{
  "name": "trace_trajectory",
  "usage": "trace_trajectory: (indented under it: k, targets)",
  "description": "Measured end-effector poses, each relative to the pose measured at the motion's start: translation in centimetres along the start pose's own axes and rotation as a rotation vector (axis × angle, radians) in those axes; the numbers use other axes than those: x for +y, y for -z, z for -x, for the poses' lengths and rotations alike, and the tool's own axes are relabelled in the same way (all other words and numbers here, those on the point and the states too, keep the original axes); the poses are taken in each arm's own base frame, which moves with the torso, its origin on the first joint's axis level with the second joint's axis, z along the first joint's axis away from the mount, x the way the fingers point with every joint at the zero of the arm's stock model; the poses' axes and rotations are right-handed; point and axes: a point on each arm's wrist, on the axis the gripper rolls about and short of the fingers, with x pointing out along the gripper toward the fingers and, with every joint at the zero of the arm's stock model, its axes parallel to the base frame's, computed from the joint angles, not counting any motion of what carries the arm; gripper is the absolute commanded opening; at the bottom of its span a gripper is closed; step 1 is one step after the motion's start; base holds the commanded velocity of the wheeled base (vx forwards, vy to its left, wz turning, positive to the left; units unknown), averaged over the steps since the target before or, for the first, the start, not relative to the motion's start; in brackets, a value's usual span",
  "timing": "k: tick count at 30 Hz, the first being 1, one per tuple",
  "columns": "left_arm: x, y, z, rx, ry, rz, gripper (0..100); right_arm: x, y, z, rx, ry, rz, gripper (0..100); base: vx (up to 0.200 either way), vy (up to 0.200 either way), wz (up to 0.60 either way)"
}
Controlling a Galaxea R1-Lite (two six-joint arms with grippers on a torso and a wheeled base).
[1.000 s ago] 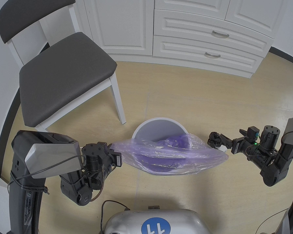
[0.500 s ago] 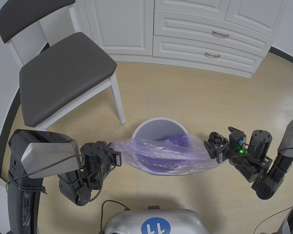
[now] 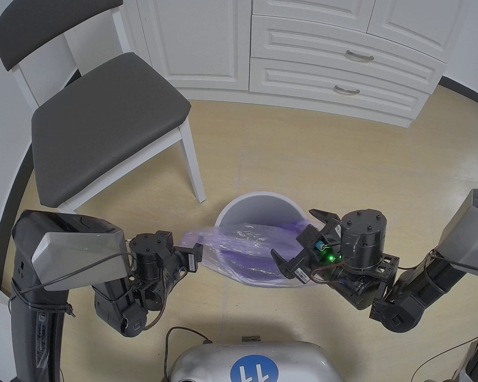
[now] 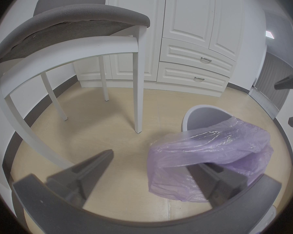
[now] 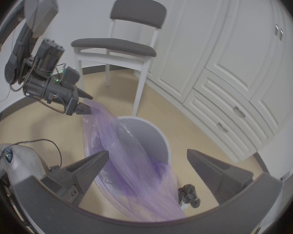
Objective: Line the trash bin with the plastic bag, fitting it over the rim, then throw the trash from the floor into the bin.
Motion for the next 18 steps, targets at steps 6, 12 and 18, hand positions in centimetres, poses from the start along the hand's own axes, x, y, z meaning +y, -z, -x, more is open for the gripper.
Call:
trace_trajectory:
  k: [6, 12, 18]
  targets:
    - [0.4, 0.1, 0.7, 0.024, 0.024, -0.010, 100, 0.9, 0.3, -0.1, 0.022, -0.017, 0.088, 100, 0.000, 0.000, 0.00]
    - [0.8, 0.0, 1.6, 0.046, 0.052, -0.019, 100, 1.7, 1.8, -0.5, 0.074, -0.040, 0.109, 100, 0.000, 0.000, 0.00]
    - [1.2, -0.5, 2.0, 0.043, 0.051, -0.017, 100, 1.8, 3.7, -2.0, 0.130, -0.033, 0.113, 100, 0.000, 0.000, 0.00]
